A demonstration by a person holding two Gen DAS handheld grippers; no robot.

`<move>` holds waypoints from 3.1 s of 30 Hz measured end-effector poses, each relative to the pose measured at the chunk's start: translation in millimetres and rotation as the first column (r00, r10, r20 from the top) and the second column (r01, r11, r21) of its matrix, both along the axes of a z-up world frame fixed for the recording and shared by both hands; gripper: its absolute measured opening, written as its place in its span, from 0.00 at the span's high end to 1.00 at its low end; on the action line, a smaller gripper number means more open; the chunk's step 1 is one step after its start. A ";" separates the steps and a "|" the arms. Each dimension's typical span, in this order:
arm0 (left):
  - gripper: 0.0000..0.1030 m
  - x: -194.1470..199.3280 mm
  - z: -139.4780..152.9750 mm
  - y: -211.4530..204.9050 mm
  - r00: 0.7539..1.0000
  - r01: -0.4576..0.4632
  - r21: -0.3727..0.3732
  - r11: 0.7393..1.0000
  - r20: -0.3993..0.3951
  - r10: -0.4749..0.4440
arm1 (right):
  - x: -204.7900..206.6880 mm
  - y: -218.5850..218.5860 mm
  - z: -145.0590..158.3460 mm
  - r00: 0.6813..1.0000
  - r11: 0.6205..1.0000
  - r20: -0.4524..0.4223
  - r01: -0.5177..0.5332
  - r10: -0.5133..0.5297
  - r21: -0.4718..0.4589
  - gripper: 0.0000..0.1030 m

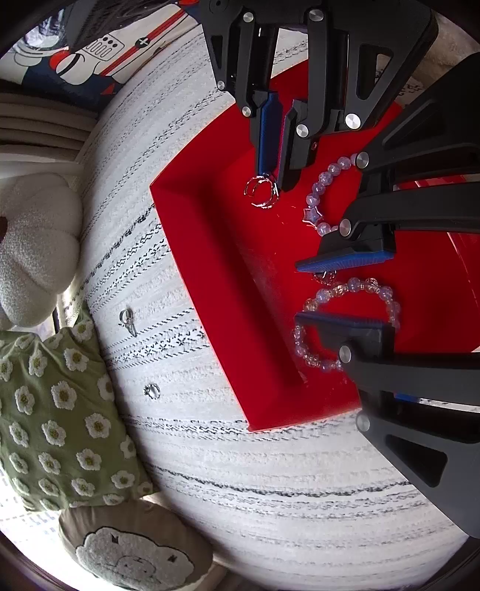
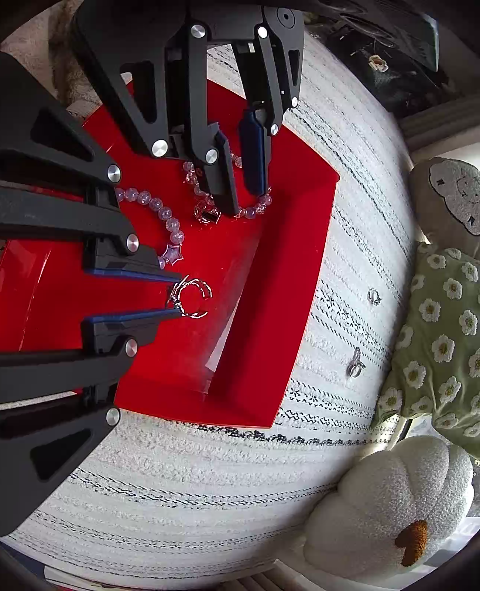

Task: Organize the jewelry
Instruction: 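Lower both rings into the red tray and open both tools, then withdraw both tools from the tray toward the remaining silver rings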

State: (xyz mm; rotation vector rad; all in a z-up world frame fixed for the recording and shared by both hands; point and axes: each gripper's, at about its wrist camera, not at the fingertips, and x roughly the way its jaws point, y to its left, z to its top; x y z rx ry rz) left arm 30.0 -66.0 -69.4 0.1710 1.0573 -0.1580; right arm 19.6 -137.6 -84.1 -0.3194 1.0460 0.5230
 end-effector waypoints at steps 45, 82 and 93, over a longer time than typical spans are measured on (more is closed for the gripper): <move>0.17 -32.8 52.5 22.2 0.979 -0.031 -0.021 0.999 0.200 0.035 | -20.5 -18.6 39.9 0.988 0.995 0.142 0.047 -0.059 0.086 0.37; 0.15 101.9 69.0 117.3 0.958 -0.270 -0.119 0.955 0.069 0.279 | 126.1 -7.3 73.0 0.968 0.968 0.069 0.234 -0.241 0.095 0.13; 0.15 187.1 14.9 123.1 0.960 -0.280 -0.024 0.960 -0.004 0.280 | 219.8 14.3 14.3 0.969 0.969 -0.030 0.247 -0.246 0.031 0.13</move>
